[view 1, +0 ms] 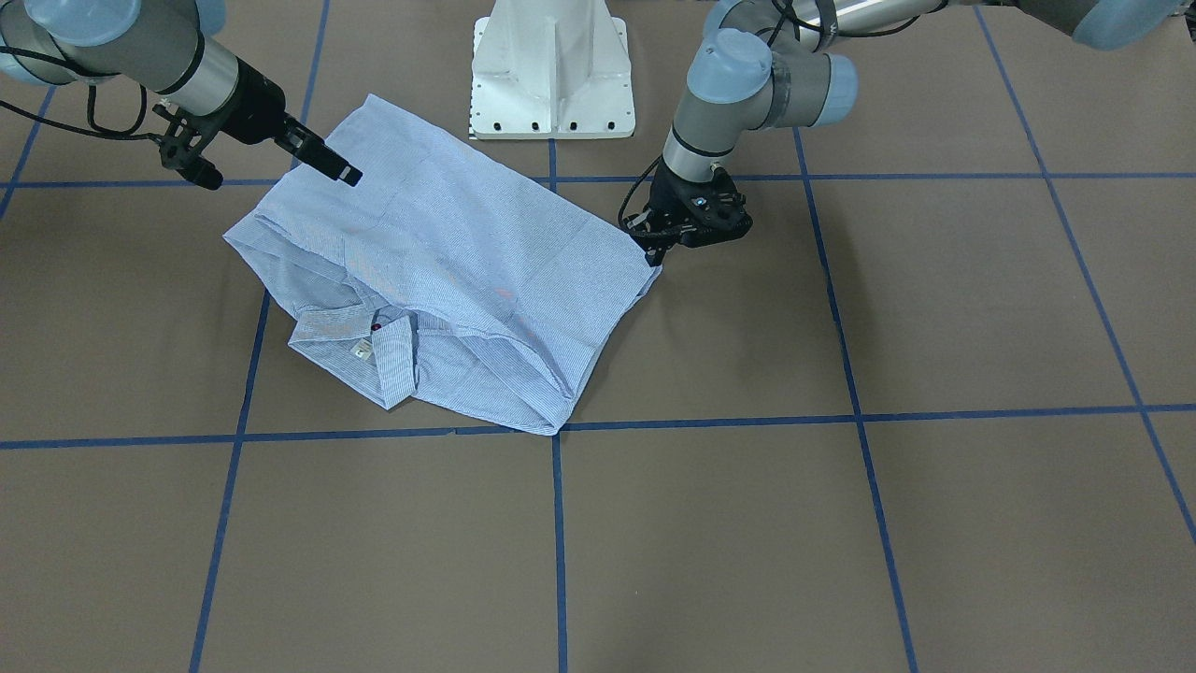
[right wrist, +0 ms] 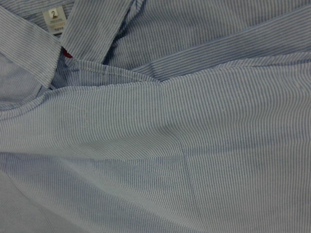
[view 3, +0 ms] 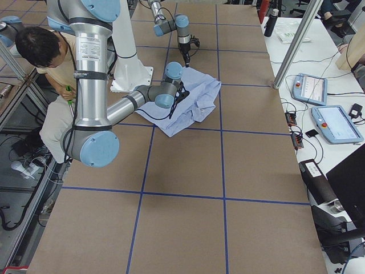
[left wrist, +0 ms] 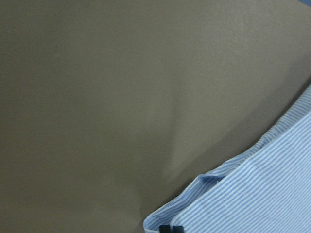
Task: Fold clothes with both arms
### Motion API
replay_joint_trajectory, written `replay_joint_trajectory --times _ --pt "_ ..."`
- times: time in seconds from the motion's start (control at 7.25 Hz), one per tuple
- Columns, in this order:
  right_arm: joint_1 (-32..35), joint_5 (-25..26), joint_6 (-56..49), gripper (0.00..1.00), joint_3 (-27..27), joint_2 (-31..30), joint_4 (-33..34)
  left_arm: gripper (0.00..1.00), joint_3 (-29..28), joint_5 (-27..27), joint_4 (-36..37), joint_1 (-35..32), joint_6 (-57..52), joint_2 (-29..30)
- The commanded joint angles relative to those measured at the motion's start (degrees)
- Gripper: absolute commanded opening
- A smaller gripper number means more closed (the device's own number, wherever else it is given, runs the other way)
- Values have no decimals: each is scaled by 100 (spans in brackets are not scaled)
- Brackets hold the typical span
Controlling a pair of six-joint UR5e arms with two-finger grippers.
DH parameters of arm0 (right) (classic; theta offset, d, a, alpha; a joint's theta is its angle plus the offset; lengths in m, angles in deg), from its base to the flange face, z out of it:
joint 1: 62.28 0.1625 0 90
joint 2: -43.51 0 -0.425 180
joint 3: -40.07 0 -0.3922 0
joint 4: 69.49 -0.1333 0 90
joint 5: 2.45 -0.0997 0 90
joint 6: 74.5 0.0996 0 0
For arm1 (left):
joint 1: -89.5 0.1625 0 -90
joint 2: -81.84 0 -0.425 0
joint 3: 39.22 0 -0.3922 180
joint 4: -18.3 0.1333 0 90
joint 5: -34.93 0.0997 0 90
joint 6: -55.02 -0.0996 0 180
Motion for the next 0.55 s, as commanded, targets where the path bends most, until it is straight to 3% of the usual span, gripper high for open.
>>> replay_joint_trajectory --times 0.0,0.14,0.41 --pt "-7 9 0 100 15 5 9 0 -10 190 -24 -53 -35 9" --pt "80 35 0 100 59 13 9 0 -36 208 -24 -297 -375 105" --pt "274 53 0 100 77 49 9 0 -857 200 -112 -1000 -781 725"
